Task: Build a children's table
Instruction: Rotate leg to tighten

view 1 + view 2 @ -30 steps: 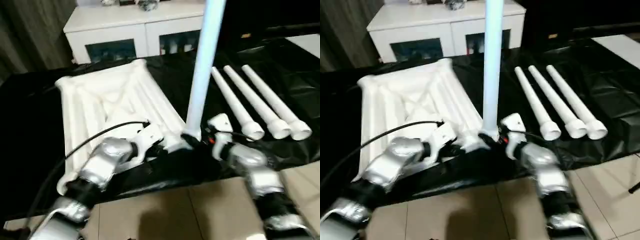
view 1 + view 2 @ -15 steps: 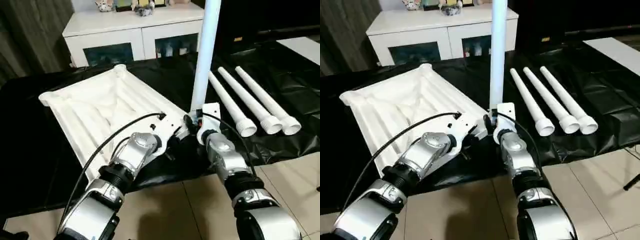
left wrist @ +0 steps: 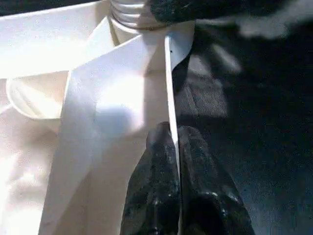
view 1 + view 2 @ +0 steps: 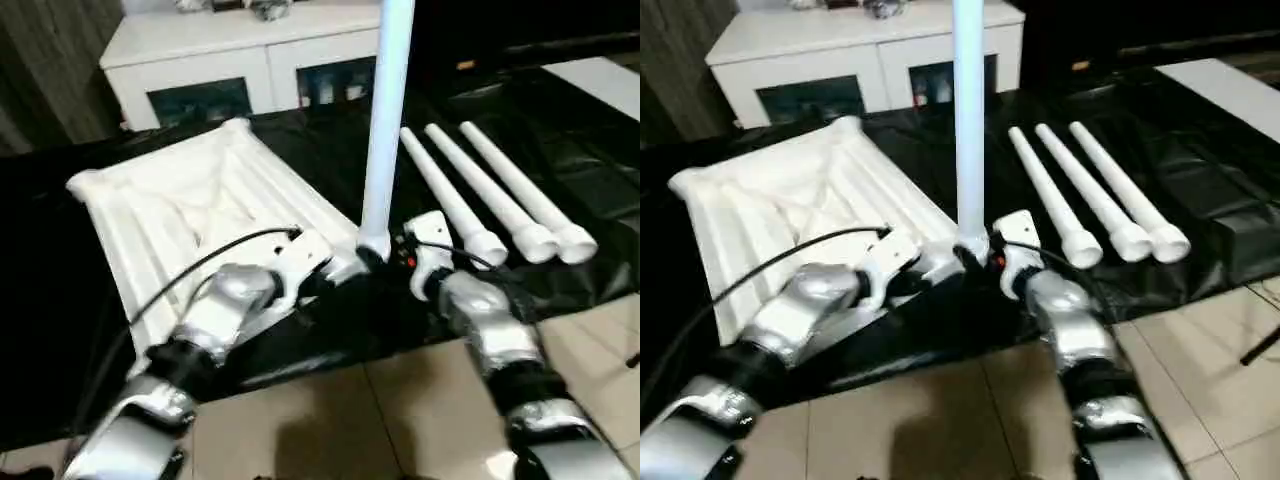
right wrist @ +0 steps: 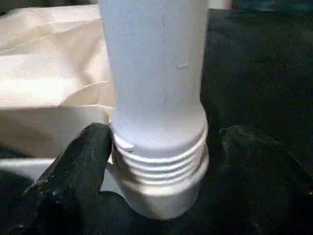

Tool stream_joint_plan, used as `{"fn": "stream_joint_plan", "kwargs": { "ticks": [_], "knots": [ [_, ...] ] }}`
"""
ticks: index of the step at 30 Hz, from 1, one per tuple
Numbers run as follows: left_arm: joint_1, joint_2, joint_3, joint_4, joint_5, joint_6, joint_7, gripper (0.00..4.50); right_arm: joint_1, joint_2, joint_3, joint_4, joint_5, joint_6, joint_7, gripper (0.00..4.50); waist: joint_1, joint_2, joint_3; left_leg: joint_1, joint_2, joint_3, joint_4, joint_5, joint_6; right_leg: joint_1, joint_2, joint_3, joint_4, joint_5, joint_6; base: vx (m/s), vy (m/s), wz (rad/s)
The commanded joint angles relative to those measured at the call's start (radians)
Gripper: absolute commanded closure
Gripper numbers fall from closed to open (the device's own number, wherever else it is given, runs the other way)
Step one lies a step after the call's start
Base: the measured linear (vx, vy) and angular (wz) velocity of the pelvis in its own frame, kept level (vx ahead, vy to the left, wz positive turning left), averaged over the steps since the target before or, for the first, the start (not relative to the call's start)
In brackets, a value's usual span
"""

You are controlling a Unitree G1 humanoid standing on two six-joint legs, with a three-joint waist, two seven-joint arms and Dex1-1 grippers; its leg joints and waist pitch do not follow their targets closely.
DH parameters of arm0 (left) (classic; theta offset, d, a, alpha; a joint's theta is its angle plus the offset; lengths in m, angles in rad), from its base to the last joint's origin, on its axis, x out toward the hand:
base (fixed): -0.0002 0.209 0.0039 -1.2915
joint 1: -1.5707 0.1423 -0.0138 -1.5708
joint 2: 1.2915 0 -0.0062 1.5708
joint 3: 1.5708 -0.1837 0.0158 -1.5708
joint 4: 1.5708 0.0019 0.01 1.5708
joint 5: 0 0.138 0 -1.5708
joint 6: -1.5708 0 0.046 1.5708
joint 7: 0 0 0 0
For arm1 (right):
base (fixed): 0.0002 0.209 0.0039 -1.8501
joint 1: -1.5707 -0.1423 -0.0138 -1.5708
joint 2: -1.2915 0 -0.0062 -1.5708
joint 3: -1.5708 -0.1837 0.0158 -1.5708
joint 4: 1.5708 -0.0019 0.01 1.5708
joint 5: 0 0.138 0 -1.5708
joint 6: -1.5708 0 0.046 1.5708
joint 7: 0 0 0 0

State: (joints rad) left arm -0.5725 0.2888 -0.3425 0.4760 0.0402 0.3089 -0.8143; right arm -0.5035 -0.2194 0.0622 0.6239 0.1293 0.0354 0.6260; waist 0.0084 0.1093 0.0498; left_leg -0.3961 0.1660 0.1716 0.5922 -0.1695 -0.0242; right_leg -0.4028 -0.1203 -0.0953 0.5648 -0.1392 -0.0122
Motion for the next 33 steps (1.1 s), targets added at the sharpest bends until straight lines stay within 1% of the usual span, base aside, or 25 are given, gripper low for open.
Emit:
{"fn": "stream_joint_plan", "kwargs": {
  "ticks": [1,2,3,4,5,6,7,8,9,10,11,12,13,14,15,16,17,20,23,25,27,28,31,32,33],
  "knots": [
    [0.015,0.039,-0.024,-0.056,-0.005,-0.011,-0.081,4.5,0.016,-0.021,0.025,-0.054,0.033,0.025,0.102,0.55,0.012,-0.008,-0.078,0.02,0.054,-0.019,-0.081,-0.367,0.071,0.046,-0.037,0.034,-0.05,-0.213,-0.22,0.063,-0.011,0.03],
    [0.031,0.056,-0.026,-0.088,-0.023,-0.015,-0.124,4.5,0.029,-0.04,0.032,-0.079,0.049,0.039,0.156,0.55,0.012,-0.007,-0.079,0.021,0.053,-0.015,-0.078,-0.333,0.081,0.044,-0.033,0.035,-0.046,-0.164,-0.234,0.068,-0.008,0.05],
    [0.041,0.067,-0.026,-0.107,-0.035,-0.022,-0.153,4.5,0.037,-0.052,0.036,-0.094,0.058,0.048,0.19,0.55,0.018,-0.007,-0.081,0.018,0.054,-0.016,-0.075,-0.303,0.088,0.048,-0.031,0.034,-0.036,-0.124,-0.249,0.065,-0.004,0.03],
    [0.052,0.084,-0.03,-0.135,-0.044,-0.013,-0.186,4.5,0.044,-0.071,0.044,-0.11,0.064,0.06,0.233,0.55,0.021,-0.005,-0.083,0.018,0.054,-0.015,-0.073,-0.282,0.093,0.05,-0.031,0.034,-0.032,-0.102,-0.252,0.065,-0.004,0.03],
    [0.063,0.104,-0.037,-0.165,-0.051,-0.007,-0.223,4.5,0.049,-0.093,0.055,-0.118,0.058,0.064,0.272,0.55,0.03,-0.003,-0.088,0.021,0.054,-0.013,-0.066,-0.23,0.107,0.049,-0.031,0.034,-0.025,-0.048,-0.263,0.056,-0.002,0.01],
    [0.064,0.106,-0.037,-0.167,-0.051,-0.007,-0.225,4.5,0.049,-0.094,0.056,-0.119,0.057,0.064,0.275,0.55,0.037,-0.003,-0.091,0.021,0.053,-0.012,-0.06,-0.177,0.124,0.048,-0.029,0.032,-0.019,-0.004,-0.27,0.0,0.0,0.0],
    [0.067,0.111,-0.039,-0.175,-0.052,-0.005,-0.233,4.5,0.051,-0.1,0.058,-0.122,0.055,0.065,0.283,0.55,0.039,-0.004,-0.089,0.018,0.053,-0.011,-0.059,-0.156,0.133,0.047,-0.029,0.033,-0.017,0.008,-0.271,0.0,0.0,0.0],
    [0.069,0.113,-0.04,-0.18,-0.055,0.003,-0.239,4.5,0.049,-0.106,0.062,-0.118,0.051,0.067,0.293,0.55,0.044,0.0,-0.087,0.018,0.051,-0.009,-0.056,-0.15,0.138,0.045,-0.03,0.034,-0.017,-0.001,-0.27,0.0,0.0,0.0],
    [0.069,0.114,-0.041,-0.182,-0.056,0.006,-0.242,4.5,0.045,-0.114,0.066,-0.112,0.045,0.066,0.302,0.55,0.045,-0.004,-0.086,0.017,0.052,-0.009,-0.058,-0.161,0.136,0.046,-0.031,0.034,-0.019,-0.02,-0.268,0.0,0.0,0.0],
    [0.071,0.118,-0.042,-0.19,-0.06,0.012,-0.245,4.5,0.044,-0.122,0.068,-0.114,0.045,0.071,0.312,0.55,0.05,-0.004,-0.084,0.019,0.052,-0.008,-0.061,-0.195,0.123,0.046,-0.032,0.034,-0.023,-0.068,-0.263,0.0,0.0,0.0],
    [0.072,0.121,-0.044,-0.195,-0.062,0.016,-0.247,4.5,0.043,-0.13,0.071,-0.117,0.047,0.078,0.327,0.55,0.051,-0.009,-0.08,0.019,0.054,-0.009,-0.066,-0.234,0.106,0.047,-0.032,0.035,-0.027,-0.119,-0.253,0.0,0.0,0.0],
    [0.072,0.123,-0.045,-0.2,-0.062,0.018,-0.25,4.5,0.043,-0.138,0.074,-0.123,0.048,0.081,0.336,0.55,0.052,-0.007,-0.078,0.02,0.055,-0.011,-0.069,-0.262,0.088,0.047,-0.034,0.036,-0.03,-0.164,-0.242,0.0,0.0,0.0],
    [0.074,0.127,-0.045,-0.207,-0.061,0.021,-0.254,4.5,0.044,-0.146,0.074,-0.13,0.049,0.088,0.346,0.55,0.051,-0.007,-0.077,0.02,0.055,-0.011,-0.07,-0.276,0.08,0.046,-0.033,0.036,-0.032,-0.182,-0.238,0.0,0.0,0.0],
    [0.072,0.126,-0.045,-0.206,-0.06,0.021,-0.255,4.5,0.042,-0.149,0.075,-0.129,0.049,0.09,0.352,0.55,0.05,-0.009,-0.076,0.023,0.056,-0.012,-0.073,-0.305,0.064,0.043,-0.032,0.037,-0.035,-0.213,-0.229,0.0,0.0,0.0],
    [0.071,0.126,-0.044,-0.205,-0.06,0.022,-0.255,4.5,0.041,-0.15,0.076,-0.128,0.049,0.092,0.357,0.71,0.05,-0.008,-0.075,0.024,0.056,-0.011,-0.073,-0.321,0.056,0.042,-0.032,0.038,-0.037,-0.228,-0.226,0.0,0.0,0.0],
    [0.07,0.124,-0.043,-0.203,-0.06,0.023,-0.256,4.5,0.038,-0.151,0.073,-0.123,0.053,0.094,0.361,0.71,0.048,-0.008,-0.073,0.026,0.055,-0.012,-0.075,-0.349,0.044,0.04,-0.032,0.038,-0.04,-0.252,-0.22,0.0,0.0,0.0],
    [0.069,0.123,-0.041,-0.201,-0.06,0.024,-0.257,4.5,0.037,-0.15,0.071,-0.12,0.056,0.095,0.364,0.8,0.046,-0.011,-0.074,0.024,0.054,-0.013,-0.076,-0.353,0.038,0.042,-0.032,0.039,-0.04,-0.256,-0.216,0.0,0.0,0.0],
    [0.067,0.121,-0.04,-0.195,-0.057,0.023,-0.255,4.5,0.034,-0.147,0.067,-0.116,0.061,0.094,0.367,1.07,0.047,-0.011,-0.076,0.022,0.054,-0.013,-0.075,-0.334,0.04,0.043,-0.033,0.039,-0.039,-0.236,-0.214,0.0,0.0,0.0],
    [0.071,0.121,-0.04,-0.2,-0.058,0.032,-0.253,4.5,0.038,-0.141,0.065,-0.117,0.069,0.092,0.381,1.31,0.048,-0.01,-0.078,0.019,0.053,-0.013,-0.072,-0.304,0.051,0.045,-0.033,0.038,-0.035,-0.204,-0.22,0.0,0.0,0.0],
    [0.072,0.122,-0.041,-0.202,-0.058,0.033,-0.253,4.5,0.038,-0.138,0.065,-0.115,0.07,0.088,0.379,1.4,0.048,-0.01,-0.08,0.017,0.052,-0.013,-0.07,-0.285,0.059,0.046,-0.033,0.038,-0.033,-0.184,-0.225,0.0,0.0,0.0],
    [0.073,0.125,-0.043,-0.205,-0.057,0.039,-0.258,4.5,0.038,-0.128,0.064,-0.103,0.068,0.082,0.377,1.61,0.049,-0.009,-0.082,0.018,0.053,-0.013,-0.068,-0.27,0.066,0.046,-0.032,0.037,-0.031,-0.167,-0.23,0.0,0.0,0.0],
    [0.074,0.125,-0.043,-0.206,-0.057,0.04,-0.257,4.5,0.039,-0.127,0.064,-0.101,0.068,0.081,0.376,1.65,0.049,-0.006,-0.082,0.019,0.052,-0.013,-0.068,-0.269,0.067,0.046,-0.032,0.036,-0.03,-0.165,-0.232,0.0,0.0,0.0],
    [0.074,0.125,-0.043,-0.207,-0.056,0.041,-0.257,4.5,0.04,-0.126,0.064,-0.1,0.067,0.079,0.377,1.66,0.049,-0.008,-0.081,0.018,0.052,-0.012,-0.068,-0.275,0.067,0.047,-0.032,0.036,-0.031,-0.172,-0.232,0.0,0.0,0.0],
    [0.074,0.118,-0.04,-0.198,-0.054,0.046,-0.244,4.5,0.038,-0.107,0.052,-0.079,0.057,0.068,0.327,1.69,0.049,-0.002,-0.08,0.019,0.052,-0.014,-0.068,-0.283,0.064,0.047,-0.032,0.036,-0.031,-0.181,-0.23,0.0,0.0,0.0],
    [0.074,0.112,-0.037,-0.191,-0.053,0.05,-0.233,4.5,0.034,-0.093,0.043,-0.06,0.048,0.058,0.286,1.7,0.046,0.0,-0.08,0.02,0.053,-0.013,-0.069,-0.294,0.056,0.043,-0.033,0.037,-0.033,-0.188,-0.229,0.0,0.0,0.0]
  ]
}}
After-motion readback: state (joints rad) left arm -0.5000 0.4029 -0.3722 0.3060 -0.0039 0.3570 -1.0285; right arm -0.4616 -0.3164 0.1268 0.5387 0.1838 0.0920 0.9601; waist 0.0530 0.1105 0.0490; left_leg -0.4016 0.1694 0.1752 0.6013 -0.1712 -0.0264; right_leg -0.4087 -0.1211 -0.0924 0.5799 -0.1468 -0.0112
